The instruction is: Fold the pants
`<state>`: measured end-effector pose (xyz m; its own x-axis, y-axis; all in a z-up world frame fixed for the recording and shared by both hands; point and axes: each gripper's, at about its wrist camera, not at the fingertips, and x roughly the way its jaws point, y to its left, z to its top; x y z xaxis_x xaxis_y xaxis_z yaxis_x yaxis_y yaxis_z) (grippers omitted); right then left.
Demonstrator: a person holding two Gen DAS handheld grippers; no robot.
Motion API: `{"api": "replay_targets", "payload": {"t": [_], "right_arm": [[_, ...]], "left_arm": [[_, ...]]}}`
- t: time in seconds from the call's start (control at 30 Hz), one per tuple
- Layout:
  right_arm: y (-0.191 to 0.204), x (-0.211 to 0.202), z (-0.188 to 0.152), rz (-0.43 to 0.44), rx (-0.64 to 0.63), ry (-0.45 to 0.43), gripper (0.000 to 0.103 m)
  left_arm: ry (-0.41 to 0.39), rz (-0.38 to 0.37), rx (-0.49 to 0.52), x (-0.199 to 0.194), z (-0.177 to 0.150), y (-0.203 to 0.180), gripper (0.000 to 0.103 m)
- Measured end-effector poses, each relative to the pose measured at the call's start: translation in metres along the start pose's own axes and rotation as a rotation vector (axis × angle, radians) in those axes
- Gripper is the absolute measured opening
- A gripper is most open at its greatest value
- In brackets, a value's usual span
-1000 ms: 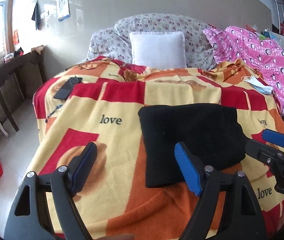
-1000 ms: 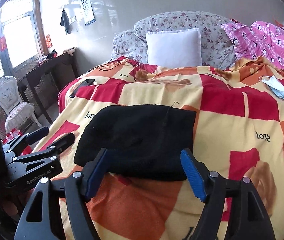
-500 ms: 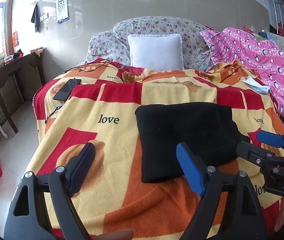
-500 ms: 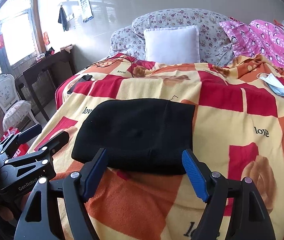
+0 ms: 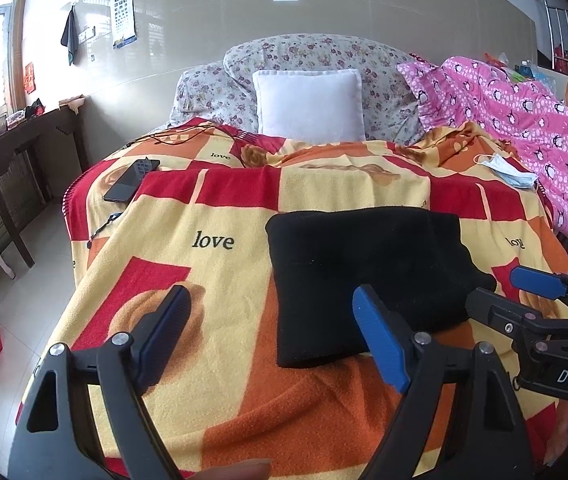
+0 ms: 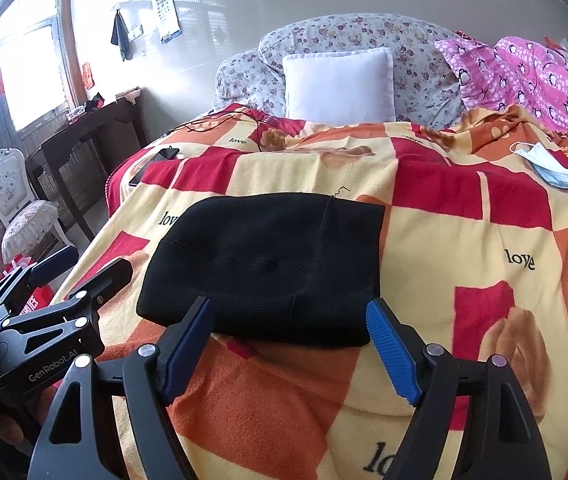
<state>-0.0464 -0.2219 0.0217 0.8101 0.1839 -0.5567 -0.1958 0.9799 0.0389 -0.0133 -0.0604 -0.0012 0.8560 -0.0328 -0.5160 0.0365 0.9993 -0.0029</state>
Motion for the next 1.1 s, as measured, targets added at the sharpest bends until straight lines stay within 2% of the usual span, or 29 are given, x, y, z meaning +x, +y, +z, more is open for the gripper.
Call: {"api": "replay_targets", "payload": {"t": [1.1], "right_arm": [[-0.0062, 0.0077, -0.0034, 0.0, 0.014, 0.029, 0.08]], "left_arm": [[0.029, -0.019, -0.005, 0.0079, -0.0042, -0.0015, 0.083]]}}
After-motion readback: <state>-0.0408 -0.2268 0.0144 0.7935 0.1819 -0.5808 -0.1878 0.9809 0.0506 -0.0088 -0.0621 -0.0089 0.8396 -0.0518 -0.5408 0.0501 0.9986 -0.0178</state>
